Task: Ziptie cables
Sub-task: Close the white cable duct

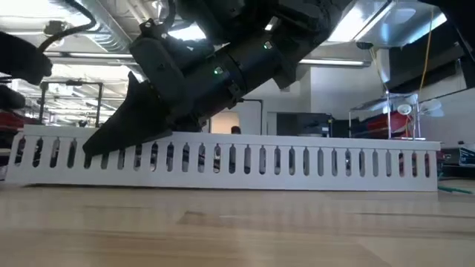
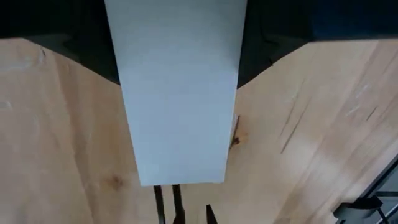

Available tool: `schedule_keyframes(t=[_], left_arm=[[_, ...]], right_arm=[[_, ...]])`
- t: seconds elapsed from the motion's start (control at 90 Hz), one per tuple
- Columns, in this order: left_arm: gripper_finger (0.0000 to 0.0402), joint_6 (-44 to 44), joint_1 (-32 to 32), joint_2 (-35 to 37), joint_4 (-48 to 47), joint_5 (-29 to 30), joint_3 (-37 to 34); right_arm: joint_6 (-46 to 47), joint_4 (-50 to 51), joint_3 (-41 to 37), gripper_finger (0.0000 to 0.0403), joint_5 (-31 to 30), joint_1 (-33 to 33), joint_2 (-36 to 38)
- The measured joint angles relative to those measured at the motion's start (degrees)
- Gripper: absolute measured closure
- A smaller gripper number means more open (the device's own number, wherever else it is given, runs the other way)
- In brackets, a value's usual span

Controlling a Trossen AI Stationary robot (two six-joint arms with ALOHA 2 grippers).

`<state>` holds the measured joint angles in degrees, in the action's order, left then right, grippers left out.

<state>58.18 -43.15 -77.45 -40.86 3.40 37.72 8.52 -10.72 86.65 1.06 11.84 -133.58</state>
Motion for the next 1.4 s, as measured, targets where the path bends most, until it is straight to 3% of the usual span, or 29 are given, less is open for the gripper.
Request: schedule_keyframes(t=[0.178, 0.433, 0.6, 0.778, 0.944, 1.144, 1.4], left_arm=[[0.0282, 4.63, 0.65, -0.81, 7.28, -0.25, -4.75], [0.023, 5.06, -0.03, -1.07, 9.46, -1.15, -6.19], [0.0237, -1.27, 1.43, -1.01, -3.25, -7.38, -1.04], [0.0249, -2.95, 2.38, 2.05, -13.85, -2.75, 5.94], [0.0244, -4.55, 2.38, 4.76, -16.41, -2.07, 8.5], [0.0248, -4.61, 2.53, 6.54, -11.75, 2.71, 7.58], [0.0212, -6.37, 5.48, 6.19, -4.3, 0.66, 3.37]], right_arm=[[-0.09, 0.17, 0.0, 0.0175, -0.04, 0.02, 0.0], [-0.19, 0.23, -0.02, 0.0175, 0.0, 0.0, 0.0], [-0.25, -0.09, 0.02, 0.0175, 0.07, 0.0, 0.0], [-0.2, -0.55, 0.0, 0.0175, 0.05, -0.24, -0.04], [-0.3, -1.22, 0.09, 0.0175, 0.47, -0.28, 0.07], [-0.33, -0.93, 0.04, 0.0175, 0.61, -0.28, 0.01], [-0.43, 0.39, -0.04, 0.0175, 0.61, -0.26, 0.0]])
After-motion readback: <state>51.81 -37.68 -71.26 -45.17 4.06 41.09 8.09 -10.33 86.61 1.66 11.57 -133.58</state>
